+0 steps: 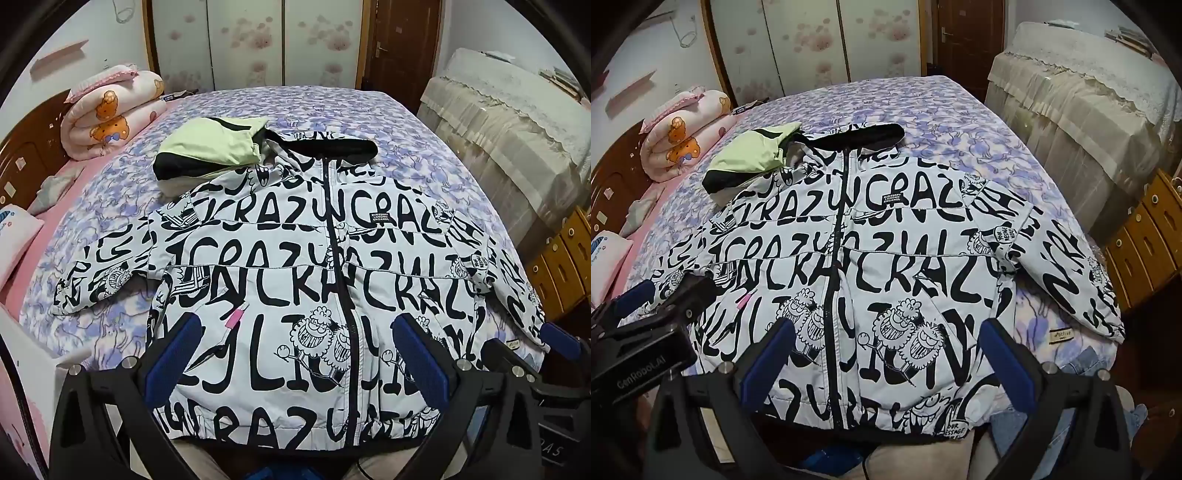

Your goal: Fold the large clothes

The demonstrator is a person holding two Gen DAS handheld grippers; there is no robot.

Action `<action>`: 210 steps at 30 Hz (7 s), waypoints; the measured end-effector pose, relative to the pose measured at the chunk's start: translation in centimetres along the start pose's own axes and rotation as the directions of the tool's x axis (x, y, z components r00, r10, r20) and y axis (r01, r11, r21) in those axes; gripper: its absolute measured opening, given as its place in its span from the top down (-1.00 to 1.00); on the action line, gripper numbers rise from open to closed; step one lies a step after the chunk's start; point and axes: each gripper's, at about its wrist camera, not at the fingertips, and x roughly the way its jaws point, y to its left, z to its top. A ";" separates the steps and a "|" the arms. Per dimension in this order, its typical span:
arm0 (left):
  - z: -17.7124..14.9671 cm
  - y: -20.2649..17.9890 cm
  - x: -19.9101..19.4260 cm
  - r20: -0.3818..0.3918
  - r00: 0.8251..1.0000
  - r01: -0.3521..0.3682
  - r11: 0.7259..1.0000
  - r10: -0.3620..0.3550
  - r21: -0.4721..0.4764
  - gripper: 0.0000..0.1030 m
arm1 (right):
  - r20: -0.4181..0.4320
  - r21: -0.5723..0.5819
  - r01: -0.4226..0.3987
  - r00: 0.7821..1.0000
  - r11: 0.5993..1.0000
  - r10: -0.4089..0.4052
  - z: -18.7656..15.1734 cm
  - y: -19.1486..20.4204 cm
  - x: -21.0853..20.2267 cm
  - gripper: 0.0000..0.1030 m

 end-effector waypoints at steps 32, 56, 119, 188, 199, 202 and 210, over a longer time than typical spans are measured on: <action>-0.7 0.0 0.6 -0.018 1.000 0.019 1.000 -0.020 -0.022 -0.99 | 0.022 0.017 -0.006 1.000 1.000 0.006 -0.3 -0.2 0.4 -0.95; -1.2 -0.1 0.9 -0.066 0.996 0.056 0.998 -0.058 -0.034 -0.83 | 0.017 0.023 -0.013 1.000 1.000 0.013 -0.7 0.0 0.4 -0.95; 0.0 1.0 -0.7 0.028 0.999 0.046 0.995 -0.044 -0.084 -0.83 | 0.059 -0.040 -0.074 0.995 0.996 0.076 0.3 1.3 -0.6 -0.87; 8.6 -22.6 16.2 0.034 0.990 0.118 0.940 -0.136 0.320 -0.83 | -0.034 0.841 0.044 0.999 0.539 -0.027 -6.4 -34.7 12.2 -0.86; 7.1 -26.6 19.1 -0.033 0.985 0.170 0.918 -0.170 0.358 -0.83 | 0.058 0.948 -0.052 0.998 0.314 -0.010 -10.6 -38.9 13.8 -0.86; 7.1 -26.9 19.3 -0.035 0.984 0.173 0.917 -0.172 0.359 -0.83 | 0.037 0.951 -0.015 0.997 0.309 -0.064 -10.5 -39.2 13.7 -0.64; 7.2 -24.7 18.9 -0.029 0.985 0.170 0.930 -0.170 0.327 -0.83 | -0.018 0.880 0.166 0.948 0.445 -0.317 -6.2 -38.1 11.0 0.82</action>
